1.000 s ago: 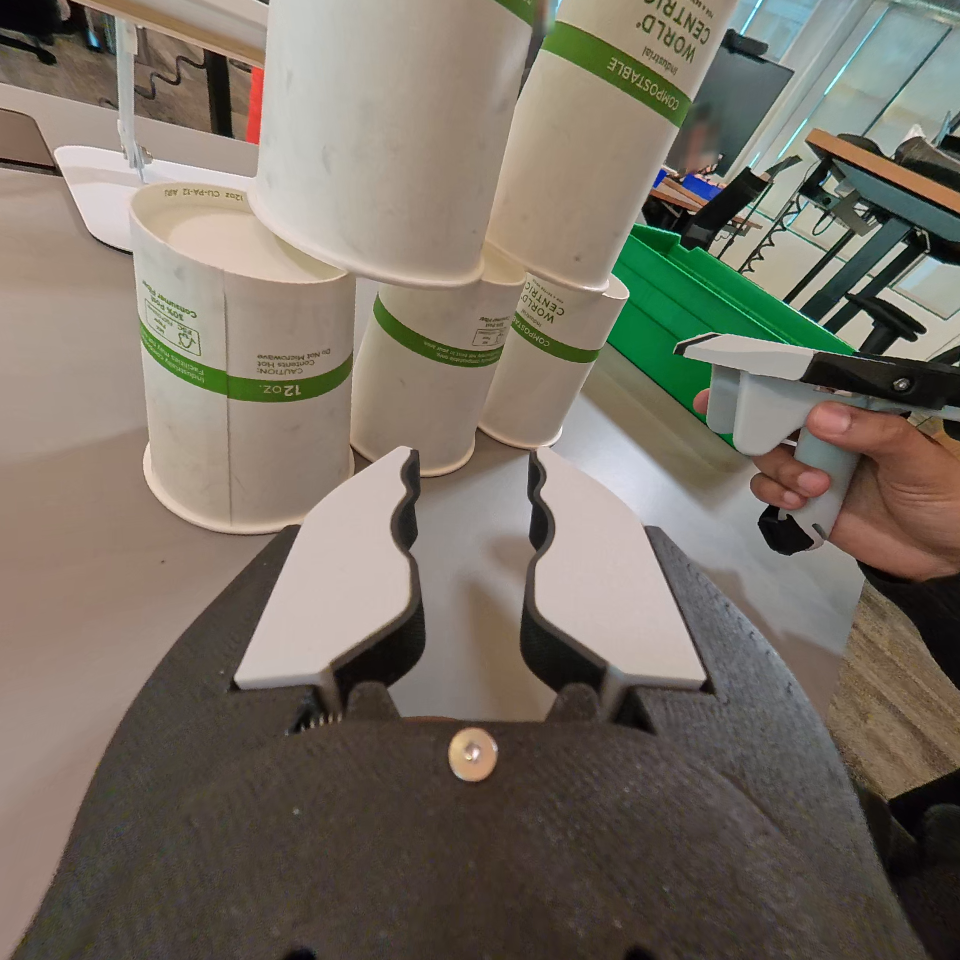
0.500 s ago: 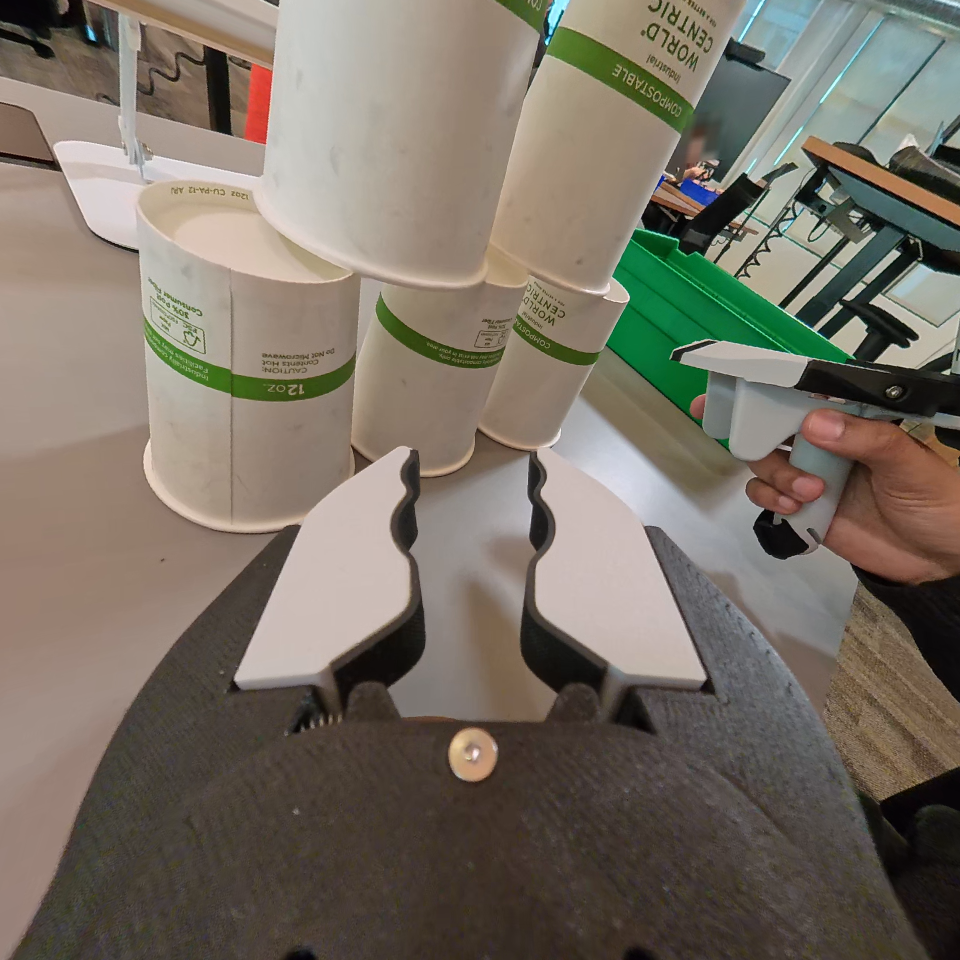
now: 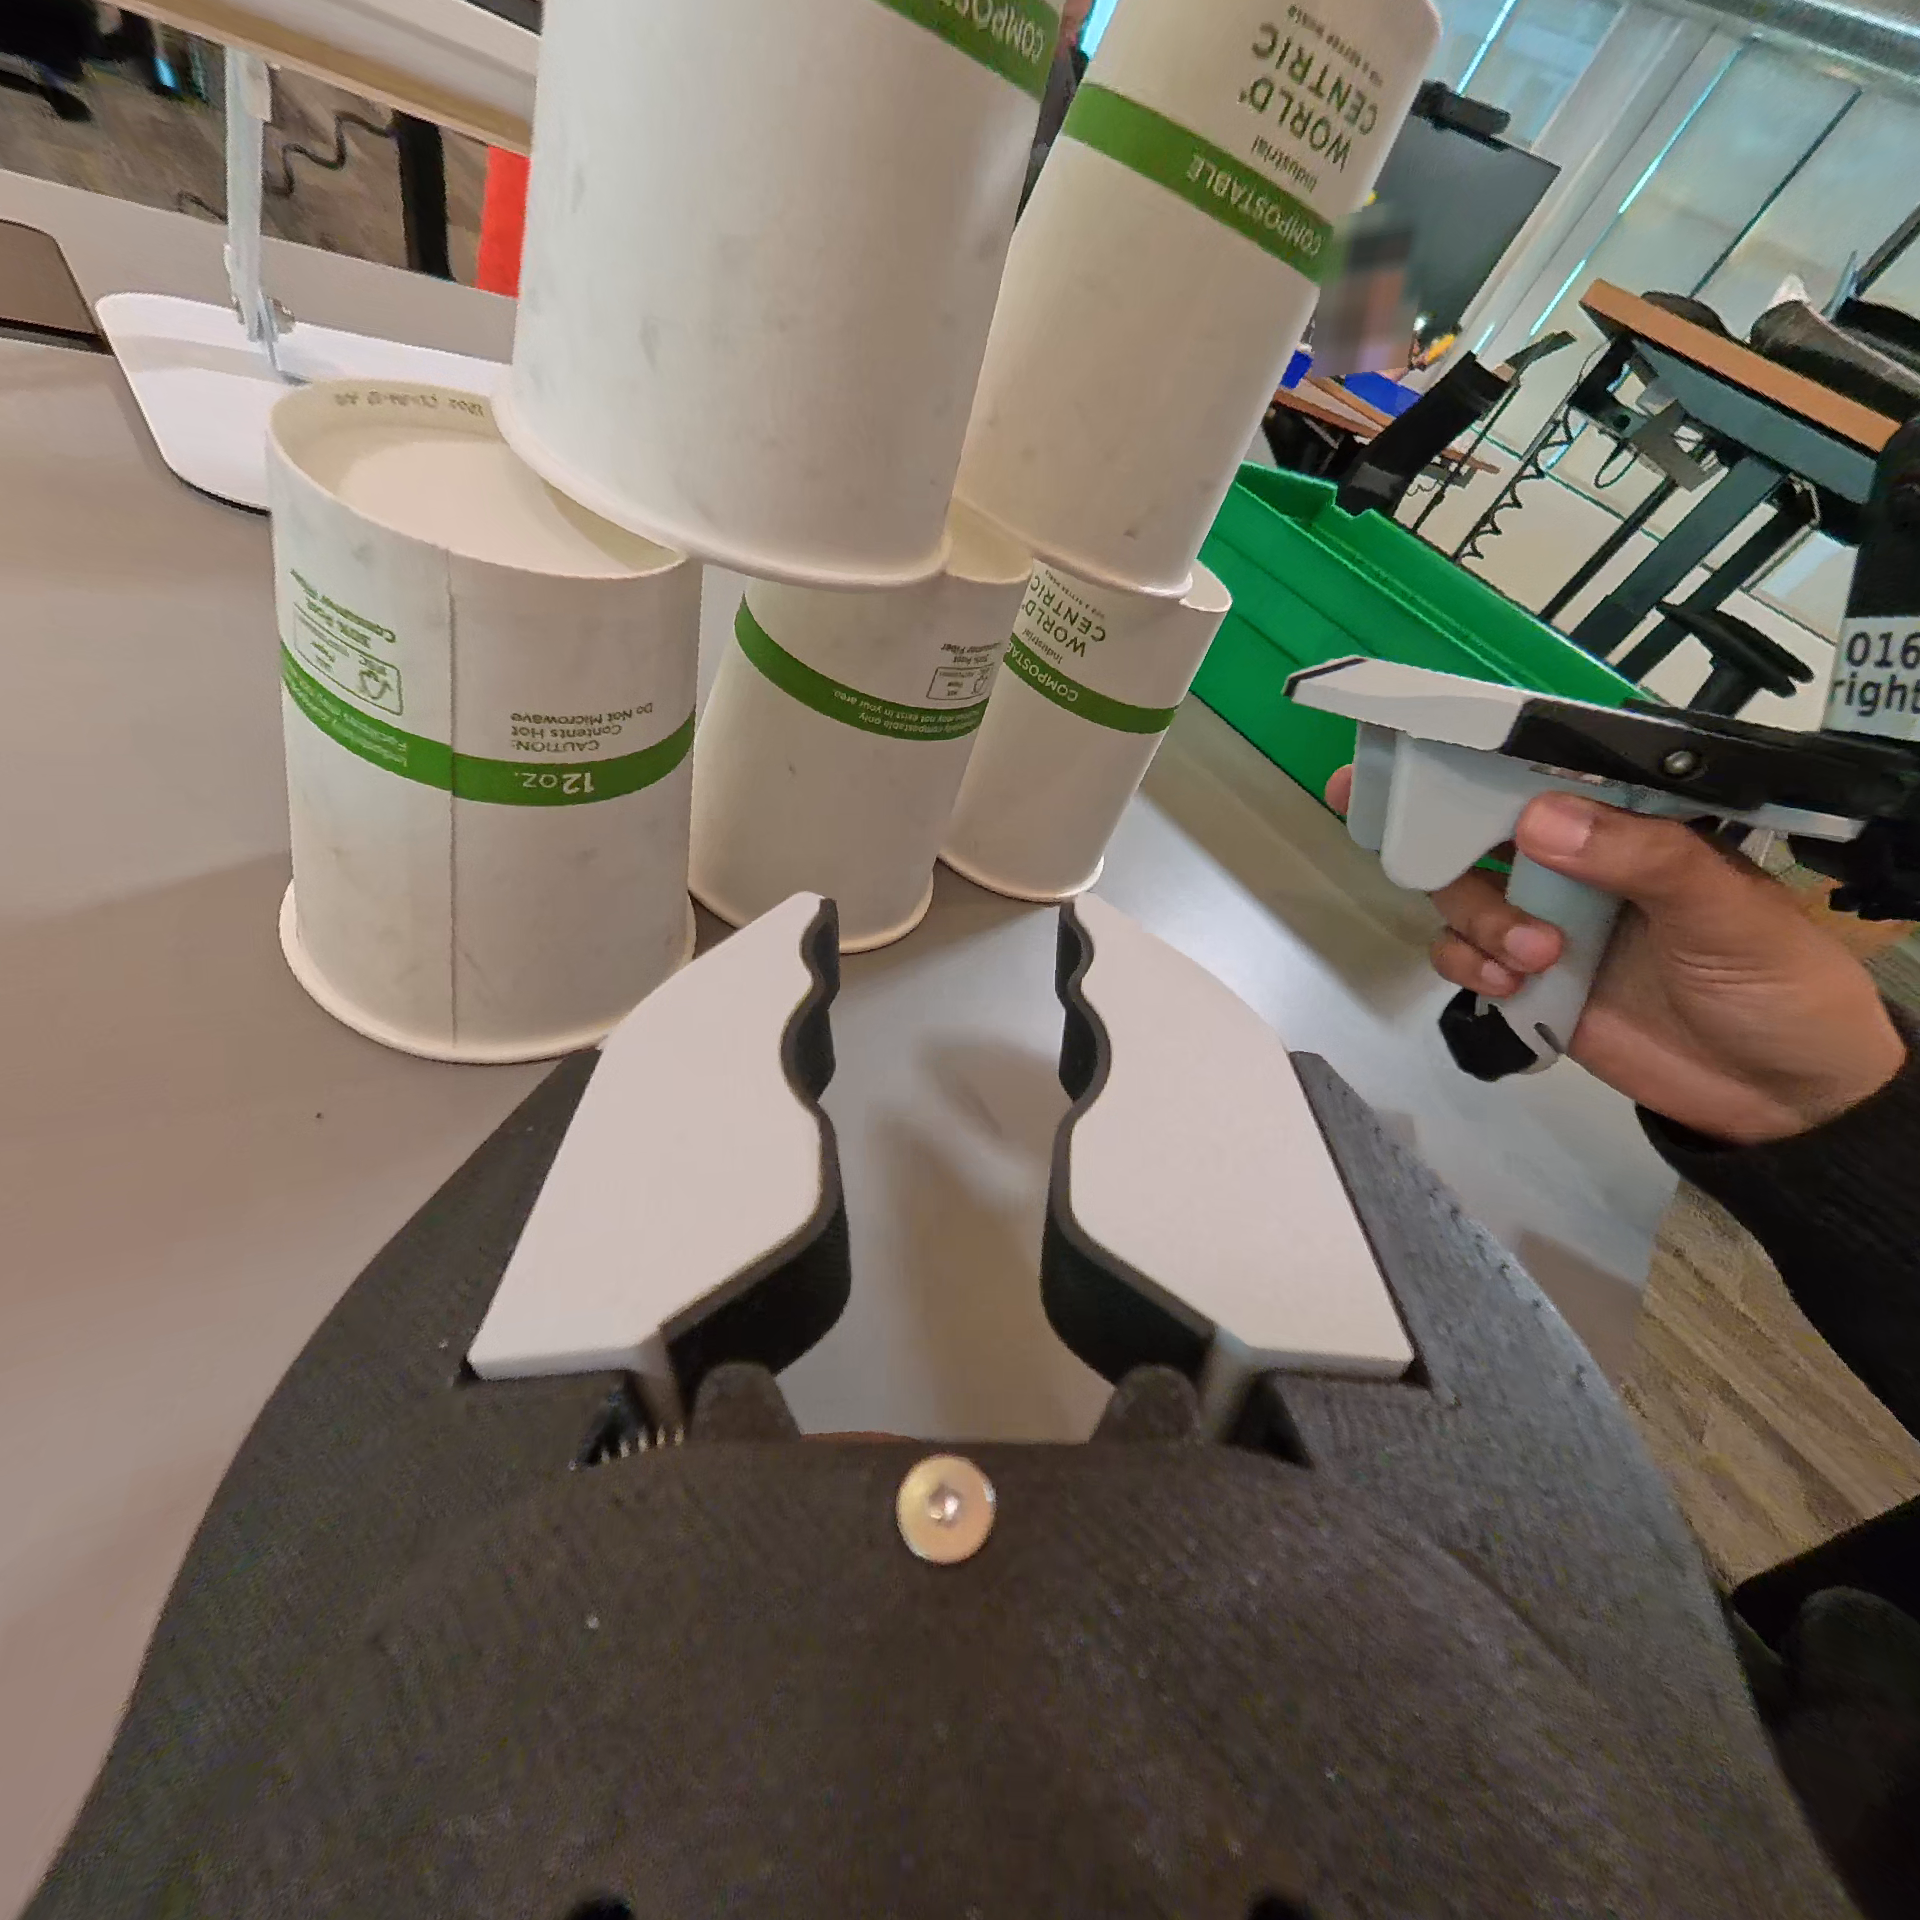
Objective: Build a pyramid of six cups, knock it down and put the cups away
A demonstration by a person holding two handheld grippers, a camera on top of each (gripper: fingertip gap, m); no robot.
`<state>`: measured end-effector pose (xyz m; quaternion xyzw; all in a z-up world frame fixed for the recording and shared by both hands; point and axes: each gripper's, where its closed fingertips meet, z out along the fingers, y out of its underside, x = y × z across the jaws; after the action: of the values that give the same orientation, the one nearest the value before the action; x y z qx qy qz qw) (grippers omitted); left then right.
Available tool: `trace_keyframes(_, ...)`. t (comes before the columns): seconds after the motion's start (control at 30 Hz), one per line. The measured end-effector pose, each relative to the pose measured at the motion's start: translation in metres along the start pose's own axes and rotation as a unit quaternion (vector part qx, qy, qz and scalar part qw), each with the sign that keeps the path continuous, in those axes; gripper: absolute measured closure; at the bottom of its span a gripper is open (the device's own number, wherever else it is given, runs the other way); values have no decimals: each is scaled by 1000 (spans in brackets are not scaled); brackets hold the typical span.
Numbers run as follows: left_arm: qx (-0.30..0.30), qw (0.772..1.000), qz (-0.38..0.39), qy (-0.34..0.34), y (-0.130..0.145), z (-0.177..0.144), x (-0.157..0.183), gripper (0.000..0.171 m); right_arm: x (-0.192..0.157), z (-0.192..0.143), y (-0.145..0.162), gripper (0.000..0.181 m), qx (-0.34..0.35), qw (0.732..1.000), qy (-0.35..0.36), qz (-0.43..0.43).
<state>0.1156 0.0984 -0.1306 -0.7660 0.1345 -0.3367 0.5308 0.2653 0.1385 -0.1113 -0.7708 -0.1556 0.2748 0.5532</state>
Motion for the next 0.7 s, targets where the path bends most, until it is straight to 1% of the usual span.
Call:
trace_keyframes(0.17, 14, 1000, -9, -8, -8, -4, -2, 131, -5, 11, -6, 165, 19, 1000, -6, -23)
trace_keyframes(0.3, 14, 999, 9, -30, -9, -5, -9, 131, -7, 11, -8, 165, 29, 999, -19, -19)
trace_keyframes(0.43, 4, 998, 32, -57, -5, -3, -18, 131, -2, 8, -12, 164, 37, 999, -28, 2)
trace_keyframes(0.7, 8, 995, 30, -91, -4, -7, -31, 131, 18, 3, -19, 163, 52, 998, -17, 23)
